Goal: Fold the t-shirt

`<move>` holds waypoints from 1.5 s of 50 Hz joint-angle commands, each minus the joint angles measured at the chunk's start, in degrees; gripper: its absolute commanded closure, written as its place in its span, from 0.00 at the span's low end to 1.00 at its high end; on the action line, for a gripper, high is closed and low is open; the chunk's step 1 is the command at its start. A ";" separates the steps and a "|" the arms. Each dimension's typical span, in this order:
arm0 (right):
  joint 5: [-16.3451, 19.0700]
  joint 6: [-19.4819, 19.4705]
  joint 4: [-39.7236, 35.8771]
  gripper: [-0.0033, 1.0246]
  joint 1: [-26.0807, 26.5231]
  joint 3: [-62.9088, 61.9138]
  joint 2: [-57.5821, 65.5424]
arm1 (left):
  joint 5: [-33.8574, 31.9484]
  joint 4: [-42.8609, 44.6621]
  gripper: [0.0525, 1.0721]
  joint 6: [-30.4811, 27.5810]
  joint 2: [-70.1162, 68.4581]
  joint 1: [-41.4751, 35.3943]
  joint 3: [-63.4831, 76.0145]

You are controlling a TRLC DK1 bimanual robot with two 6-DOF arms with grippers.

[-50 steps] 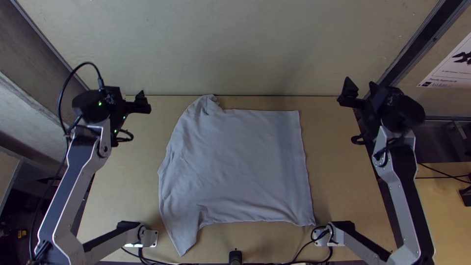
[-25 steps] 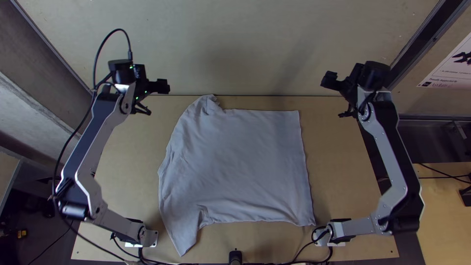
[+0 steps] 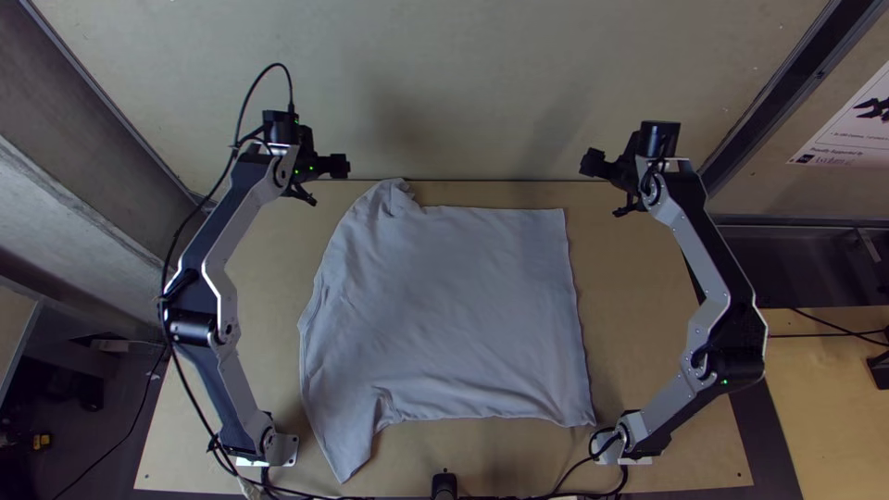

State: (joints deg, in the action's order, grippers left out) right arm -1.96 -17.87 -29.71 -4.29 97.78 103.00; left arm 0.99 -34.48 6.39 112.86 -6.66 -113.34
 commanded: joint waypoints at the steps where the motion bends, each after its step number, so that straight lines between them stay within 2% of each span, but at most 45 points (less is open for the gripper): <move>1: 0.46 -2.00 -3.07 0.04 -0.36 4.18 3.61 | -0.82 -1.12 0.06 2.31 4.30 -0.20 -3.56; 12: 0.73 -2.08 -9.57 0.04 -0.36 9.27 9.76 | -0.73 -1.56 0.06 3.19 13.53 -0.38 -9.80; 32: 0.81 -1.91 -10.28 0.04 -0.54 7.52 11.96 | 2.08 1.08 0.06 1.69 26.01 -2.40 -16.56; 52: 0.99 -1.91 -10.36 0.04 -0.54 7.16 12.75 | 5.33 1.08 0.06 0.29 30.32 -4.68 -17.00; 56: 0.90 -1.91 -10.36 0.04 -0.71 6.99 12.75 | 5.51 0.73 0.22 -0.94 30.67 -5.03 -17.00; 62: 0.90 -2.00 -10.54 0.04 -0.71 6.90 13.19 | 5.60 -1.82 0.56 -3.84 31.02 -6.00 -16.91; 66: 0.99 -2.08 -11.59 0.04 -0.63 7.25 13.89 | 5.60 -3.31 0.83 -6.31 31.11 -6.70 -16.39; 69: 0.90 -2.08 -11.95 0.04 -0.54 7.16 14.42 | 5.60 -3.84 0.89 -7.01 31.02 -6.88 -15.51; 71: 0.90 -2.08 -11.95 0.04 -0.36 7.16 14.77 | 5.60 -3.93 0.97 -7.89 31.02 -6.88 -15.33; 75: 0.90 -2.08 -11.95 0.04 -0.10 7.25 15.74 | 5.95 -4.28 0.98 -8.33 31.11 -6.62 -15.24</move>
State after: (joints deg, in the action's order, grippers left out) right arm -1.48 -18.90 -41.04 -4.49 105.47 116.44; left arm 6.52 -34.94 0.49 141.18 -13.41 -130.21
